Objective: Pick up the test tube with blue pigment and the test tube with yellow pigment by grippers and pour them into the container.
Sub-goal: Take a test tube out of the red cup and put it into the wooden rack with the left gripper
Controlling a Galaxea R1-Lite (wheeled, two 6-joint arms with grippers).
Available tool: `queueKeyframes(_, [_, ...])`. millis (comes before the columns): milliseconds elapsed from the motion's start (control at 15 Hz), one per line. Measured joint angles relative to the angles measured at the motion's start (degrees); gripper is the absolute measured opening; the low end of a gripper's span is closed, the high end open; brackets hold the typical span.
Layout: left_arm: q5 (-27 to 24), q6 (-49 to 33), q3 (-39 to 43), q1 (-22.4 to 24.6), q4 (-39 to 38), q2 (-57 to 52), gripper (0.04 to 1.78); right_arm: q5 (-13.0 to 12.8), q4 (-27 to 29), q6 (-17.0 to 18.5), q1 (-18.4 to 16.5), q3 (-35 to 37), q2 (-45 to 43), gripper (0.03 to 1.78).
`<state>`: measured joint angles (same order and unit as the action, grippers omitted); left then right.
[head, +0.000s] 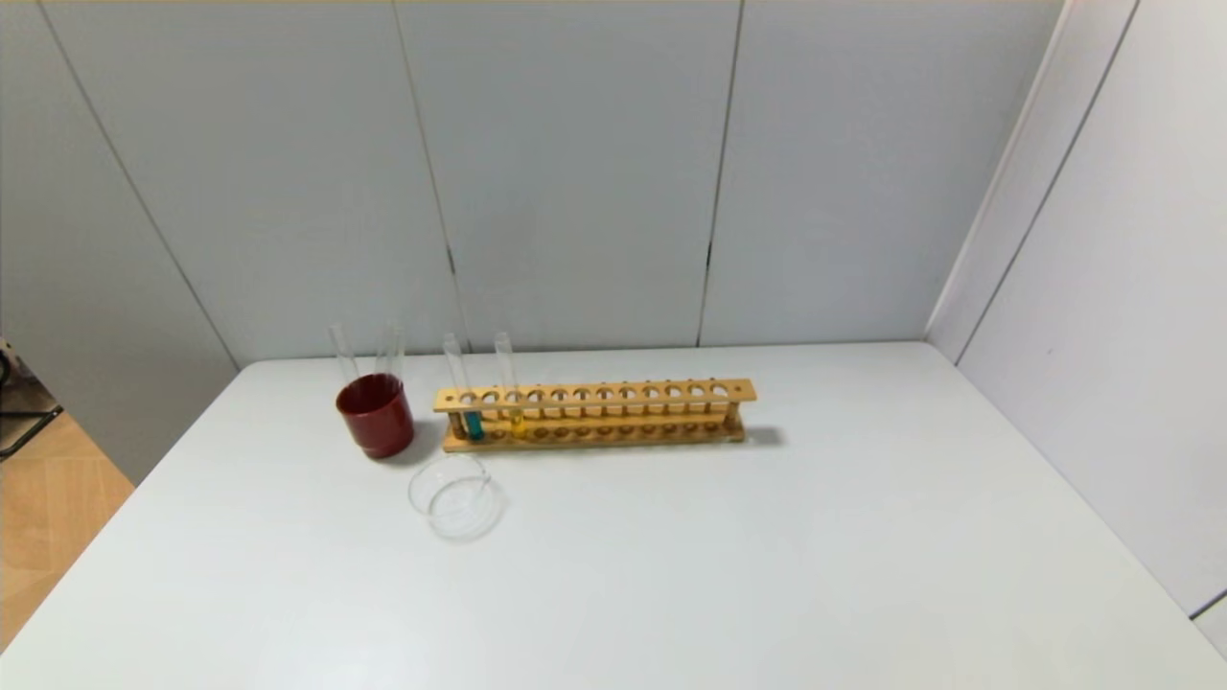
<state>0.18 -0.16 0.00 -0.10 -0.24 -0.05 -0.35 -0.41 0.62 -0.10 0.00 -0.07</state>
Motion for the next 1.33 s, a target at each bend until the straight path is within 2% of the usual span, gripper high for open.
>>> queueKeyframes(533, [-1.1, 1.9, -1.4, 0.0, 0.2, 0.4, 1.75, 0.0, 0.0, 0.0, 0.0, 0.0, 0.0, 1.75])
queueKeyframes(867, [-2.7, 1.1, -12.7, -0.1, 4.2, 6.0, 1.75, 0.0, 0.0, 0.0, 0.0, 0.0, 0.0, 1.75])
queueKeyframes(1333, [-6.9, 1.0, -30.1, -1.2, 4.2, 26.3, 1.75, 0.0, 0.0, 0.0, 0.0, 0.0, 0.0, 1.75])
